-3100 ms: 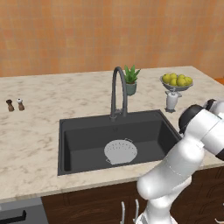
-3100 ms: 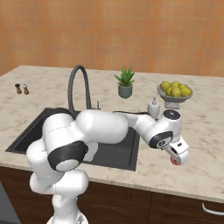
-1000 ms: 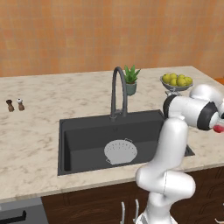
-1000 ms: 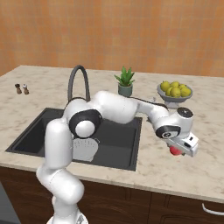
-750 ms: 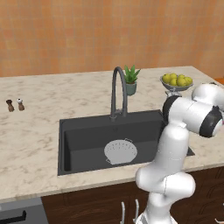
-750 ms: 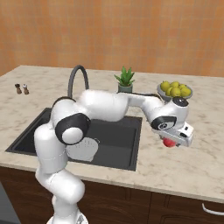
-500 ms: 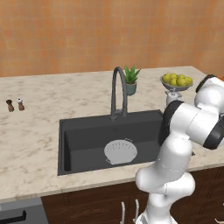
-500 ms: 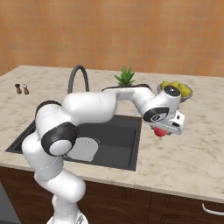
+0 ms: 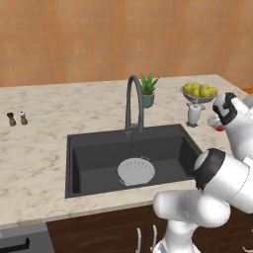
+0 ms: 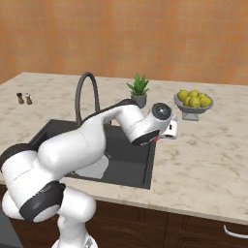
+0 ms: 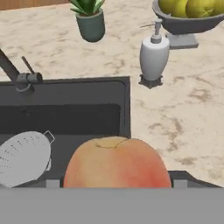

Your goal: Put the colander in the sink, put the peach in the colander, and turn on the sink faucet and pour water over the colander.

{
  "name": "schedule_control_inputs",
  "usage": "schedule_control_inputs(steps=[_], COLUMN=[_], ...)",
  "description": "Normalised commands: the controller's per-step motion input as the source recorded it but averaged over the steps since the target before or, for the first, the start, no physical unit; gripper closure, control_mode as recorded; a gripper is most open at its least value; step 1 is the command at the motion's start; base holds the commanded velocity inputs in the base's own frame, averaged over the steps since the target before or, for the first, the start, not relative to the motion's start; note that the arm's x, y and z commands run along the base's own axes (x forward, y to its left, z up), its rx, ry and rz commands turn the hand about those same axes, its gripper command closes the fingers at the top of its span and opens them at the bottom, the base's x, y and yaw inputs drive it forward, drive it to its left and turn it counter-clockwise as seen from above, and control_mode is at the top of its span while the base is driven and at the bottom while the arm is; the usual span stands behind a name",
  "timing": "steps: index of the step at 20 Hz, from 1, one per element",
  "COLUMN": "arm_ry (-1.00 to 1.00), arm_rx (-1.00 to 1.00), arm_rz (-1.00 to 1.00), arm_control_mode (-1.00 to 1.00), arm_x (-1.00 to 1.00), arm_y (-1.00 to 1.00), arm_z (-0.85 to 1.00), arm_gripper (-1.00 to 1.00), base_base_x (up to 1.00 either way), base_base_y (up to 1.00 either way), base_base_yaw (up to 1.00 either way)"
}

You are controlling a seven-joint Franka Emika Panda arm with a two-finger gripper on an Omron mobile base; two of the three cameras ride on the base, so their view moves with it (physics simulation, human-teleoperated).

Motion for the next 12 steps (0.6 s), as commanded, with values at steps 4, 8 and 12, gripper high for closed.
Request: schedule_control_inputs(steps=[4, 8, 12], arm_ry=[-0.03, 0.17, 0.25], arm_rx=[-0.08, -0.02, 0.0], arm_rz=[0.3, 0.37, 0.38], arm_control_mode=[-1.0, -1.0, -1.0], arm_x=[0.07, 0.19, 0.38], arm_y=[0.98, 0.68, 0.36], arm_z=[0.0, 0.0, -0.08], arm_gripper=[1.0, 1.0, 1.0], base_base_x=[0.0, 0.0, 0.0], base_base_y=[0.0, 0.0, 0.0], base_base_yaw=[0.0, 0.0, 0.0])
